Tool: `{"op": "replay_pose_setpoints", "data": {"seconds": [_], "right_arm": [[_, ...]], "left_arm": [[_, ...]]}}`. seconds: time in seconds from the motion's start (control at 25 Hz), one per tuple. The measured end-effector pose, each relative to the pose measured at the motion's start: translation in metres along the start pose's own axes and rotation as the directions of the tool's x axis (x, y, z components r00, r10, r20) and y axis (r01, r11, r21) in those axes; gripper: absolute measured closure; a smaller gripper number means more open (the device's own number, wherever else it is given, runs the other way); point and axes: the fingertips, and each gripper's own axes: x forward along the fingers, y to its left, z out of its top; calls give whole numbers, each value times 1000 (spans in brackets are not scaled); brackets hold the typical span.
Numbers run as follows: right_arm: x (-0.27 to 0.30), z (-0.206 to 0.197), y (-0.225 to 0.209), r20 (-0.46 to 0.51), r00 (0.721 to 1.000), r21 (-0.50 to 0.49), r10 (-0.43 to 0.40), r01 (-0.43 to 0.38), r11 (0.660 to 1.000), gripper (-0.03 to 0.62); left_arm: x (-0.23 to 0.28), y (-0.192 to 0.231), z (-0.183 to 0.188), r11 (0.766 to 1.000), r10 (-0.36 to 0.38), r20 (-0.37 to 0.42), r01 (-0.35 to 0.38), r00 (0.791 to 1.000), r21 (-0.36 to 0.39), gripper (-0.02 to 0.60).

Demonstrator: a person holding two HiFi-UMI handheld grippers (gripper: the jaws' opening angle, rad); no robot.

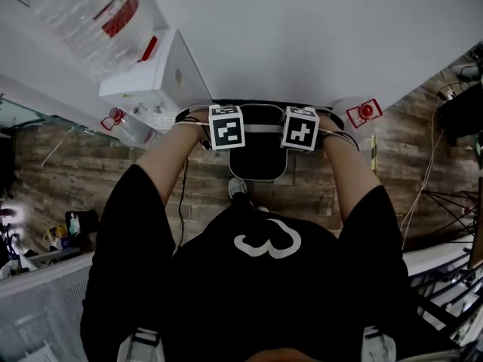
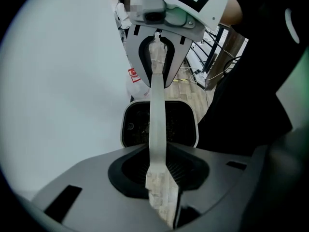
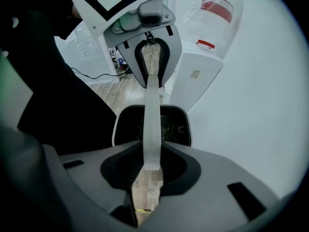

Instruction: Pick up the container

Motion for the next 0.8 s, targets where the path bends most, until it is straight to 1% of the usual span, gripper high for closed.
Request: {"op": "replay_pose_setpoints", "data": {"seconds": [0.12, 0.24, 0.36, 0.56, 0.8], "right_arm": [[-17, 1, 2, 6, 1000, 17, -6, 6, 1000, 500], [-33, 1, 4, 28, 1000, 54, -6, 4, 999, 500], [-48, -3, 8, 25, 1000, 68, -8, 6, 998, 500], [-53, -7, 17, 32, 999, 66, 10, -12, 998, 500], [-53, -12, 28, 20, 1000, 47, 13, -14, 999, 500]], "left_arm": [[-19, -2, 7, 1000, -1, 6, 1, 1000, 13, 482], [-36, -2, 13, 1000, 7, 0, -7, 1000, 23, 482], [-48, -4, 21, 1000, 13, 0, -13, 1000, 24, 482], [-52, -12, 27, 1000, 8, -6, -8, 1000, 26, 482], [-50, -22, 33, 1000, -3, 15, 2, 1000, 24, 482]]}}
